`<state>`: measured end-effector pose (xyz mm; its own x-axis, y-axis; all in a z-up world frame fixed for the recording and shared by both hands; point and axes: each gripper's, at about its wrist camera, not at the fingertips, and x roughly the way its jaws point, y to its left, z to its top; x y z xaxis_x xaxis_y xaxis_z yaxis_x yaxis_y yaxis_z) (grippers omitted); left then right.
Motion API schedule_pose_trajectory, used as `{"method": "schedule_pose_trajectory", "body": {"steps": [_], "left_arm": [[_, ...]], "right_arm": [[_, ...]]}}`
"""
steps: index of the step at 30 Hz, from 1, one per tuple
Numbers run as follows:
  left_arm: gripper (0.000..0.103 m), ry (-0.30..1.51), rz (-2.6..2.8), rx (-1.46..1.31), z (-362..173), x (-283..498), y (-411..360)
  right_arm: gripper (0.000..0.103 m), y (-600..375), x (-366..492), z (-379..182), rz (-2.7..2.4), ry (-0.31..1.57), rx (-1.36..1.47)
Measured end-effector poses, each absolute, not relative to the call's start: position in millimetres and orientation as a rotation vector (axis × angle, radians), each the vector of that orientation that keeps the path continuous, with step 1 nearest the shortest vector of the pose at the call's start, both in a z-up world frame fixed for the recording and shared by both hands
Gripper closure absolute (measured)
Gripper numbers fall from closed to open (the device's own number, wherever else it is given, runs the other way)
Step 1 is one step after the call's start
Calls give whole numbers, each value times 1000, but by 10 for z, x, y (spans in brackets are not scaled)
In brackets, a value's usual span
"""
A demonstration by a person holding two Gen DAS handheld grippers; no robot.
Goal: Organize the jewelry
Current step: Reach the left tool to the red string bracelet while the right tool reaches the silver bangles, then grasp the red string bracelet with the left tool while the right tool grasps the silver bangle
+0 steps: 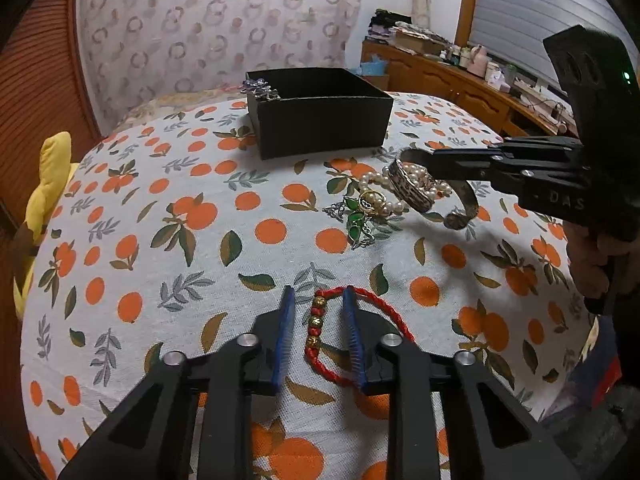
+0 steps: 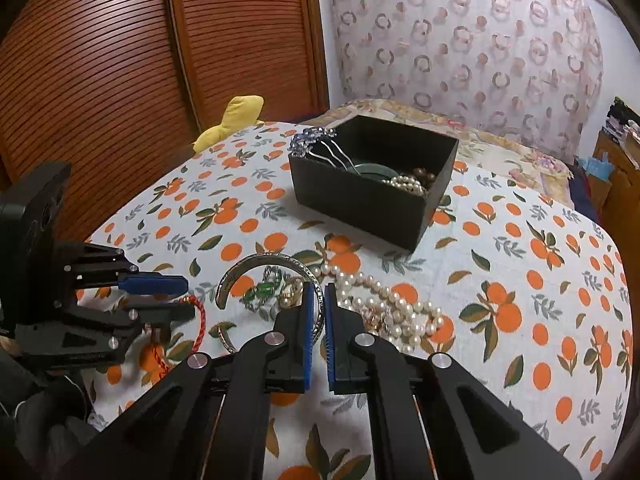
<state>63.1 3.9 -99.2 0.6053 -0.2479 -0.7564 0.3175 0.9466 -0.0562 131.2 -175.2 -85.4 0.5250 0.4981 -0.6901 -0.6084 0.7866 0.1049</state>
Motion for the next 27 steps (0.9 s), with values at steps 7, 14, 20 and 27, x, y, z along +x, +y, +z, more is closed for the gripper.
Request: {"method": "schedule_pose_trajectory", "body": {"steps": [7, 14, 20, 27], "left_arm": [[97, 812, -307, 45, -887, 614, 121], [97, 763, -297, 27, -709, 664, 170], [97, 727, -288, 16, -558, 776, 184], [97, 693, -292, 26, -376, 1012, 113]], "right_arm": [[97, -1806, 1278, -867, 654, 768, -140], [97, -1879, 1330, -769, 639, 745, -128], [97, -1941, 1452, -649, 623, 719, -113], [97, -1975, 1695, -484, 597, 685, -108]]}}
